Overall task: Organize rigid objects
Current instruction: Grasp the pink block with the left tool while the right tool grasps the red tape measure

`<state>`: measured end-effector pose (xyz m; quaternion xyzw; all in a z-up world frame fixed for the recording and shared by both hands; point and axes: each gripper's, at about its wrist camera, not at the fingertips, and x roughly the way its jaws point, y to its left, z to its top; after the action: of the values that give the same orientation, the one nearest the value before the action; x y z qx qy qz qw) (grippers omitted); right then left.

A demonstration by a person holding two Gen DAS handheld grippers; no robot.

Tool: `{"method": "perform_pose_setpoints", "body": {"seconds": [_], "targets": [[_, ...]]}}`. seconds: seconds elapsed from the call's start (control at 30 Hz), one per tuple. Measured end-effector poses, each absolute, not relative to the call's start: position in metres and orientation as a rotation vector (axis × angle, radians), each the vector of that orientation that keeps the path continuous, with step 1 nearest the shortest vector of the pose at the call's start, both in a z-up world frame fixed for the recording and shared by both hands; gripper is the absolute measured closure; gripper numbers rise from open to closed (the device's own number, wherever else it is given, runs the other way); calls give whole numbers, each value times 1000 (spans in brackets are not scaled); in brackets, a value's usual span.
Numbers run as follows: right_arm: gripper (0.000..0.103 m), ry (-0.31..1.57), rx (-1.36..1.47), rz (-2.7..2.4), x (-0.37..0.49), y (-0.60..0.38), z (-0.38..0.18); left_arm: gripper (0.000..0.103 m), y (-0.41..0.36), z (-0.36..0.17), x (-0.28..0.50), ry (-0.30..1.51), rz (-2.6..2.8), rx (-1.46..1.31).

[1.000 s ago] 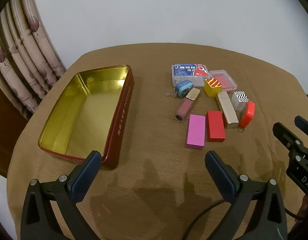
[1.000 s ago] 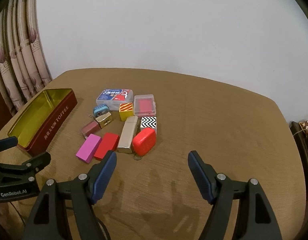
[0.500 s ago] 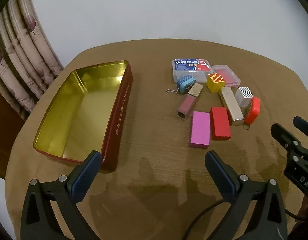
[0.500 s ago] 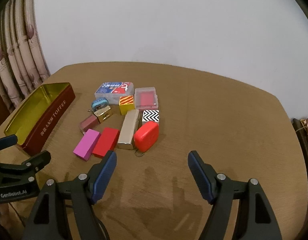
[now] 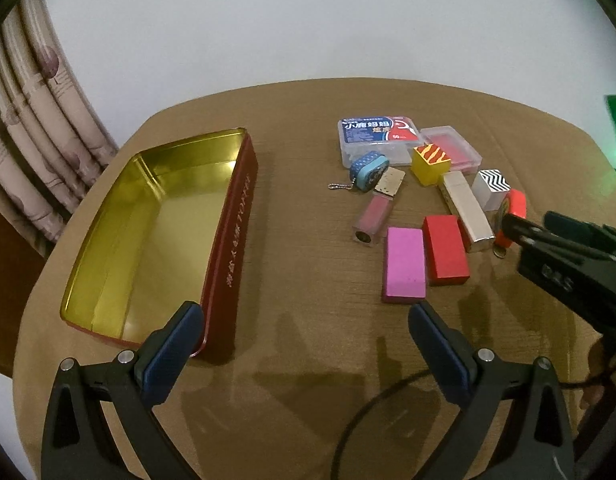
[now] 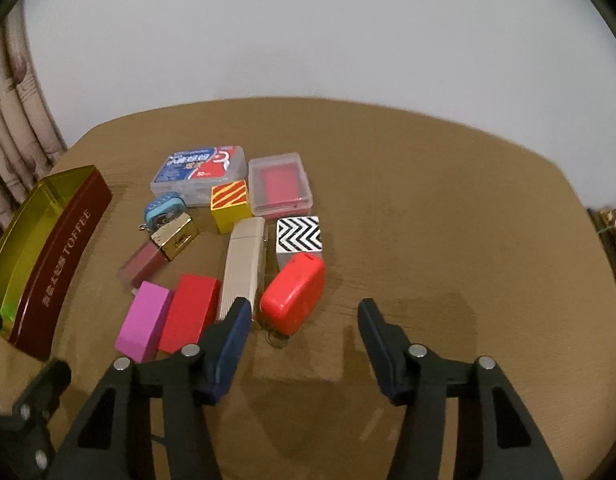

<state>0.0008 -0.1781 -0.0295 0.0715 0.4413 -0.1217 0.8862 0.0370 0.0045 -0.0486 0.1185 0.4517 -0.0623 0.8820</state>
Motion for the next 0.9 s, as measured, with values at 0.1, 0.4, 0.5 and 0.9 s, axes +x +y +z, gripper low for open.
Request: {"method": "perform_pose_setpoints", "body": {"seconds": [0.1, 0.4, 0.5, 0.9], "targets": [[47, 936, 142, -280, 11, -180, -38, 2, 2, -50, 38, 940, -143, 258], [86, 946, 105, -291, 18, -198, -60, 3, -11, -55, 52, 958, -190, 271], [86, 918, 38, -339, 14, -207, -65, 7, -19, -60, 59, 977, -222, 271], [86, 868, 34, -337, 4, -220, -75, 23, -31, -86, 80, 1079, -293, 208]]}}
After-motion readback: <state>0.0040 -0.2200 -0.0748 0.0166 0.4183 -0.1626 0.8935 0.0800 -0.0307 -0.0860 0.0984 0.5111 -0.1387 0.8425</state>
